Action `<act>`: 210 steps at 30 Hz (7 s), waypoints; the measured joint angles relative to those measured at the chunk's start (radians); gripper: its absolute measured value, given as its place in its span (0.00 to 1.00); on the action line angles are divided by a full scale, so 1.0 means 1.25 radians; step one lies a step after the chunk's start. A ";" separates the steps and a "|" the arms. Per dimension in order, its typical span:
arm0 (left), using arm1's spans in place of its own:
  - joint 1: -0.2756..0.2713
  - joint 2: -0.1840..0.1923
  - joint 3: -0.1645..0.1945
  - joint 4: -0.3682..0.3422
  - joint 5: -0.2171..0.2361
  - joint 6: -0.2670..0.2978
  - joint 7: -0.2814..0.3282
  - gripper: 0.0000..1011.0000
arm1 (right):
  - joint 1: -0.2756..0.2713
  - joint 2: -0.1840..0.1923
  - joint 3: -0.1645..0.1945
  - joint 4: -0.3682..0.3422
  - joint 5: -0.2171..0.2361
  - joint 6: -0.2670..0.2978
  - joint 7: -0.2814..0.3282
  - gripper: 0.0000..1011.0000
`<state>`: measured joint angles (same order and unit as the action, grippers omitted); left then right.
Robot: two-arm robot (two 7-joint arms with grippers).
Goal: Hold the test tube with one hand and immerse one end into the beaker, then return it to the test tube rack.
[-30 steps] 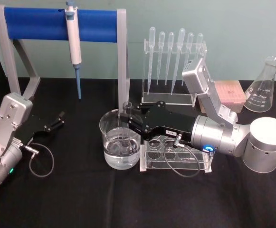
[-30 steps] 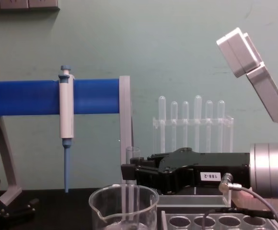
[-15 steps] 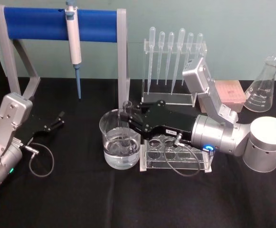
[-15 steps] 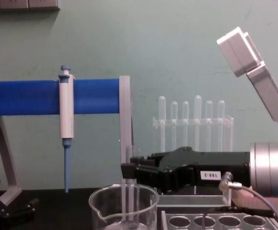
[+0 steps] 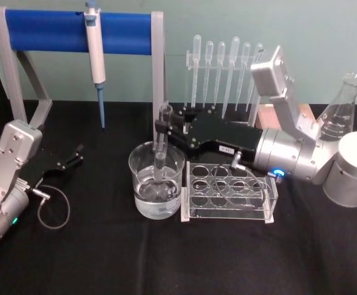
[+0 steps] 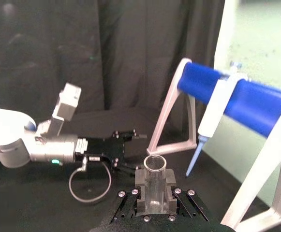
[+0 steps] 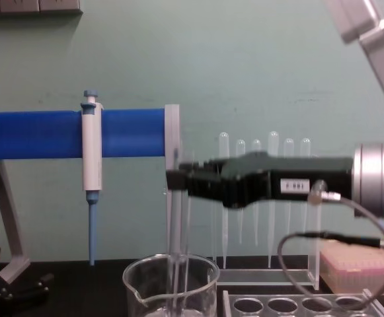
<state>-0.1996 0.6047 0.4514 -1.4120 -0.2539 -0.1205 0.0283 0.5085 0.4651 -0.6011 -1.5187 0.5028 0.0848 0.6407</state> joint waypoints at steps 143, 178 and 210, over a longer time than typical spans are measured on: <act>0.000 0.000 0.000 0.000 0.000 0.000 0.000 0.99 | -0.191 0.186 0.117 -0.109 0.033 -0.018 -0.024 0.24; 0.000 0.000 0.000 0.000 0.000 0.000 0.000 0.99 | -0.248 0.118 0.250 -0.197 0.132 -0.037 -0.197 0.99; 0.000 0.000 0.000 0.000 0.000 0.000 0.000 0.99 | -0.248 -0.114 0.261 0.066 -0.155 -0.233 -0.479 0.99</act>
<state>-0.1995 0.6047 0.4514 -1.4120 -0.2539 -0.1206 0.0282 0.1982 0.3232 -0.2753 -1.4358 0.3092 -0.2060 0.0425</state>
